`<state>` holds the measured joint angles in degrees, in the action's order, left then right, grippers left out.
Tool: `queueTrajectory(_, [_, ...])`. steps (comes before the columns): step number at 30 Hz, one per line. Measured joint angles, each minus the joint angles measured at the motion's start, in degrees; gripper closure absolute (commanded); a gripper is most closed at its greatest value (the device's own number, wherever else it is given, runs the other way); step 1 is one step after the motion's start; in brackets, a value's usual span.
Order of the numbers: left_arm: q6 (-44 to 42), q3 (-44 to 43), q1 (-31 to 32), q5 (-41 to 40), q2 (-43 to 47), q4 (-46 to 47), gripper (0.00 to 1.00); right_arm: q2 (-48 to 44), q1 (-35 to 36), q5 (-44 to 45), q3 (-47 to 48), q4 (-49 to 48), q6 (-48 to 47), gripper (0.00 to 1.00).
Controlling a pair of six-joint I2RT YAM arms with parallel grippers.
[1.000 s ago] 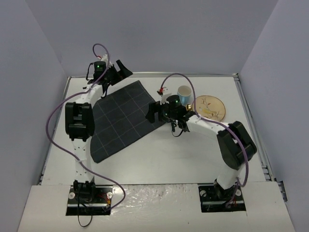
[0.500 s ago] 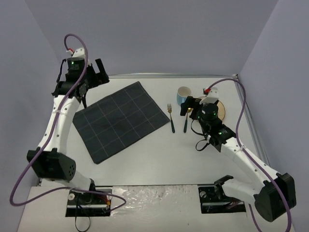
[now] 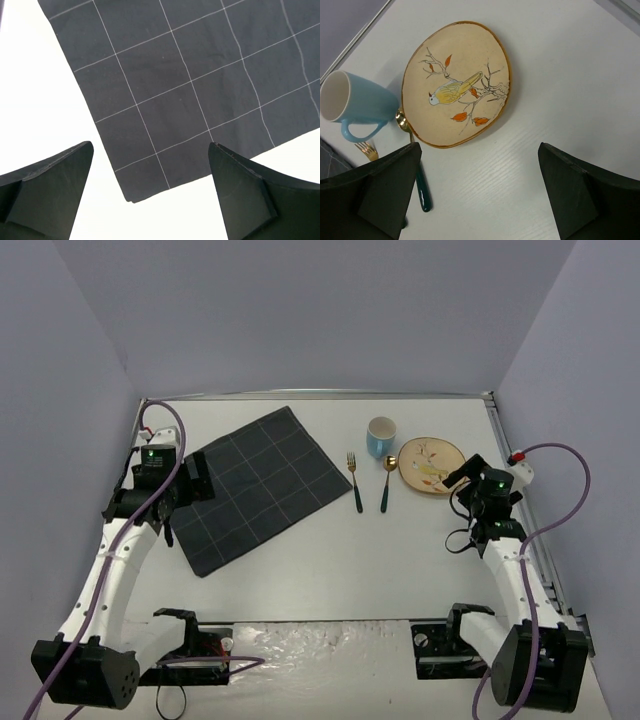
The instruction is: Set the dinner table for one person
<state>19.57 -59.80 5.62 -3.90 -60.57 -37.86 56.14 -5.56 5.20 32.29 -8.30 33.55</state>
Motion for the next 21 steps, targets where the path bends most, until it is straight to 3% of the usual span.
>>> queueTrajectory(12, [-0.5, 5.3, 1.9, -1.2, 4.2, 0.8, 0.03, 11.8, -9.4, -12.3, -3.3, -9.0, 8.7, 0.01])
queueTrajectory(21, [-1.2, 5.3, 1.9, -2.6, 4.0, 1.1, 0.03, 24.8, -11.6, -19.4, -5.2, -20.7, 13.9, 0.14])
